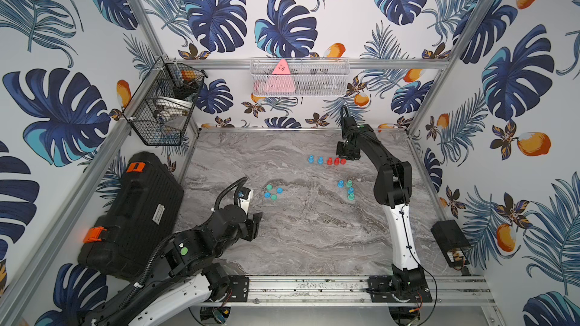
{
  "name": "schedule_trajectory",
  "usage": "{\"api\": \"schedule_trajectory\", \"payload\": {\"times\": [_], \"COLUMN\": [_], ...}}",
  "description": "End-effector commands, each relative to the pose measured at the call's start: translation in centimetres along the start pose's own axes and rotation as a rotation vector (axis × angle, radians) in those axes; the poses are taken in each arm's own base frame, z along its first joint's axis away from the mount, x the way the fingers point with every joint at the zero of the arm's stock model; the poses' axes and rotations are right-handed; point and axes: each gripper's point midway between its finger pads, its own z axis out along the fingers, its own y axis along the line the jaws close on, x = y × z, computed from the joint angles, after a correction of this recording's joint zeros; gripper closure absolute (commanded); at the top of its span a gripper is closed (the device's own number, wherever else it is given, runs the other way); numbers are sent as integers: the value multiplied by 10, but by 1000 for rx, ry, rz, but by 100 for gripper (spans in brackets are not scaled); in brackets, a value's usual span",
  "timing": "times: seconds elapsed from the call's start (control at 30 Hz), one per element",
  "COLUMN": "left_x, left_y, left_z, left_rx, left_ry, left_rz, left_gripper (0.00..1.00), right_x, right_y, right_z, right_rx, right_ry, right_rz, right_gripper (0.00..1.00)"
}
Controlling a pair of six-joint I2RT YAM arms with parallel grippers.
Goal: Close the stamp cap
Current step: Move the stamp at the center of the board.
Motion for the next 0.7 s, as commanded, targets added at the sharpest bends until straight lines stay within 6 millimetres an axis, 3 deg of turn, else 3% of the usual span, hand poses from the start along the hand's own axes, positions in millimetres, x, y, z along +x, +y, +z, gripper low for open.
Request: {"api": "schedule_trajectory", "payload": {"times": [0.0, 0.2, 0.37, 0.67], "left_x": [-5, -5, -5, -4], "left_y": [0, 0, 1, 2], "left_z": [0, 0, -1, 0], "left_rx": [1, -3, -8, -12], "left_ry": [-22, -23, -23, -20], "left_rz": [1, 0, -2, -1], "left_gripper": [35, 35, 35, 35], "right_x": [5, 7, 13, 58], "right_y": [-1, -3, -5, -14], "right_z": [-1, -14, -40, -103], "right_rx": [13, 24, 20, -13], "right_ry": [18, 5, -18, -67], "right_rz": [-2, -6, -5, -30], "right_gripper": [71, 71, 72, 71]}}
